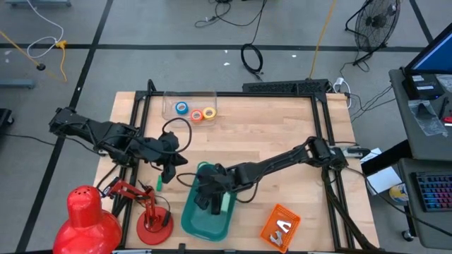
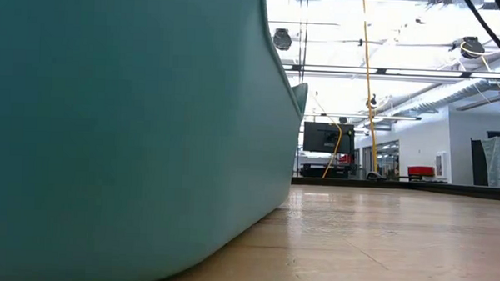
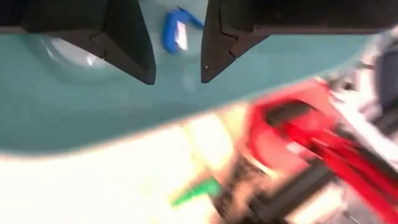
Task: Pick and place Stapler, Stapler remover, tape
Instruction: Put the green stapler into the green bin
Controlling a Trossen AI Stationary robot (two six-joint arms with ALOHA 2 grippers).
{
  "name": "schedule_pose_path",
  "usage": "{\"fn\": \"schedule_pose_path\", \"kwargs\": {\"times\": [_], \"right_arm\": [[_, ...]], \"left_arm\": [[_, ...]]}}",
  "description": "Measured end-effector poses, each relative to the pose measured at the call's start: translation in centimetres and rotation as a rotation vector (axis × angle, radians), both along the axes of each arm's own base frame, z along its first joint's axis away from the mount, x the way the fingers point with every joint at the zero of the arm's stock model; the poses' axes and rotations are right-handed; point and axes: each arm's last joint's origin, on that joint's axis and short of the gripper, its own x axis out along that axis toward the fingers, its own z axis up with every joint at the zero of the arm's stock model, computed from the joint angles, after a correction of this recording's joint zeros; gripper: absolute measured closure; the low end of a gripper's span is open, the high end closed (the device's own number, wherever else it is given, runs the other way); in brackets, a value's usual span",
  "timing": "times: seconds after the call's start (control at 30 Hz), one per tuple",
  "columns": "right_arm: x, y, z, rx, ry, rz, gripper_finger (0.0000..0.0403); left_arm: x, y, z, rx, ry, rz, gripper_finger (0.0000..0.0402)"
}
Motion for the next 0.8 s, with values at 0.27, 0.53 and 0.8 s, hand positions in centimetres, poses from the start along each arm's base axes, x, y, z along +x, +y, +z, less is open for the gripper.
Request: {"fn": "schedule_pose_path", "kwargs": {"times": [0.27,0.53,0.8], "right_arm": [[-1.9,-0.2,6.9,0.006,-0.188,0.046,0.0289],[-5.4,-0.6,12.9,0.000,-0.281,0.088,0.0289],[-9.0,-2.1,16.4,-0.094,-0.257,0.034,0.0289]], "left_arm": [[-1.1,0.8,0.4,-0.015,0.003,0.047,0.0399],[-2.8,1.4,-1.2,-0.002,0.246,0.107,0.0382],[-5.1,1.8,-2.4,-0.128,0.543,0.281,0.0383]]}}
